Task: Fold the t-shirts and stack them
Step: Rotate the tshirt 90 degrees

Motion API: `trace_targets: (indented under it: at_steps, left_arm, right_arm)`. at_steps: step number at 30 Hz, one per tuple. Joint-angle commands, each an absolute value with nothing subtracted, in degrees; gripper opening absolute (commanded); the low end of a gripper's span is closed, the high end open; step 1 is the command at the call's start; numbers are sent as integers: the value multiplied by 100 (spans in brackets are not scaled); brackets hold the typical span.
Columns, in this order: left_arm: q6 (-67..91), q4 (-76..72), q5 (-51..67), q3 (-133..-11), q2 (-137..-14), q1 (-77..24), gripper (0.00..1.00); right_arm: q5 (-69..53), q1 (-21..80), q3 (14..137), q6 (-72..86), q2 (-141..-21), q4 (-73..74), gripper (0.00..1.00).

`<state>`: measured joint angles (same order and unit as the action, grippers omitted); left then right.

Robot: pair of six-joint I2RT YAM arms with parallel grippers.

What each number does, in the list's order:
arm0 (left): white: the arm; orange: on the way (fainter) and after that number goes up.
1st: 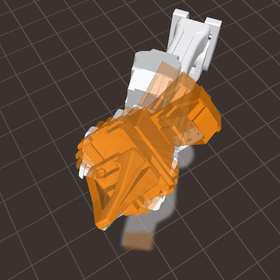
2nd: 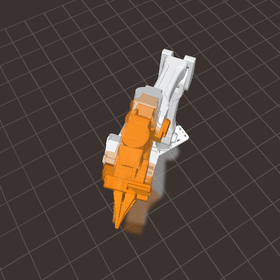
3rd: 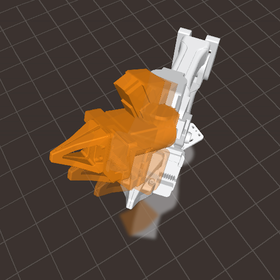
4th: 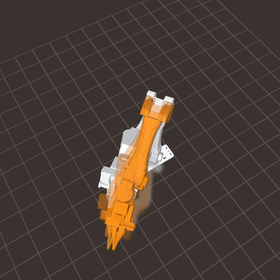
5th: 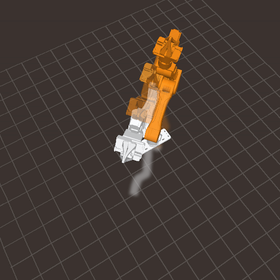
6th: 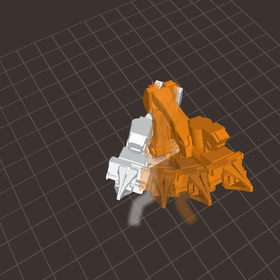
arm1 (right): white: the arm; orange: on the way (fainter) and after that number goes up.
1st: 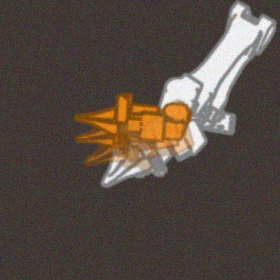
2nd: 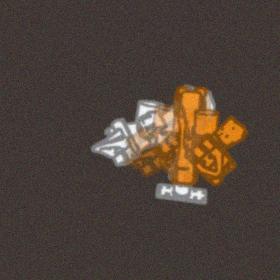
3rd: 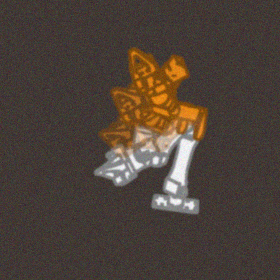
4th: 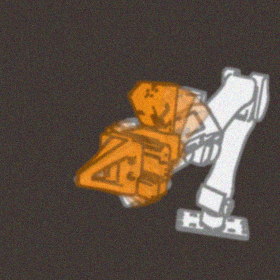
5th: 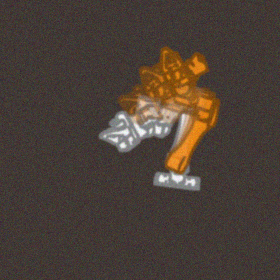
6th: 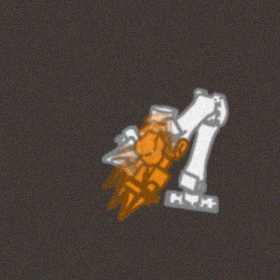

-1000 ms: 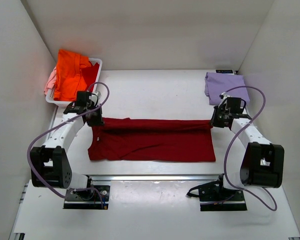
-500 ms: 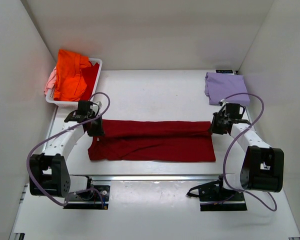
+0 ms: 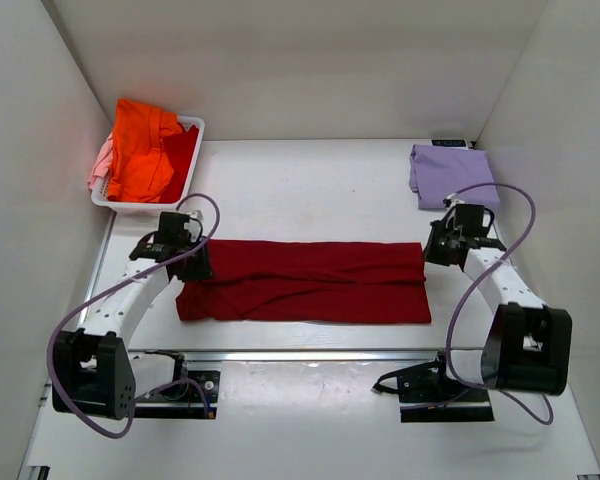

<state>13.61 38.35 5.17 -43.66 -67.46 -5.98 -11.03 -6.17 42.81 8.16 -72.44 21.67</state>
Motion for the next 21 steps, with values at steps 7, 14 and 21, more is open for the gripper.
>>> trace_targets:
  at_steps: [7, 14, 21]
  left_arm:
    - [2408, 3006, 264, -4069, -7189, -1634, 32]
    - [2505, 2997, -658, -4744, -8628, -2021, 29]
    - [2136, 3357, -581, -6923, -10868, -2162, 23]
  right_arm:
    - [-1318, 158, 5519, 150, -8973, 2250, 1]
    - [-1423, 35, 5730, 561, -9790, 2627, 0]
    - [-932, 202, 5862, 1221, -10054, 3092, 0]
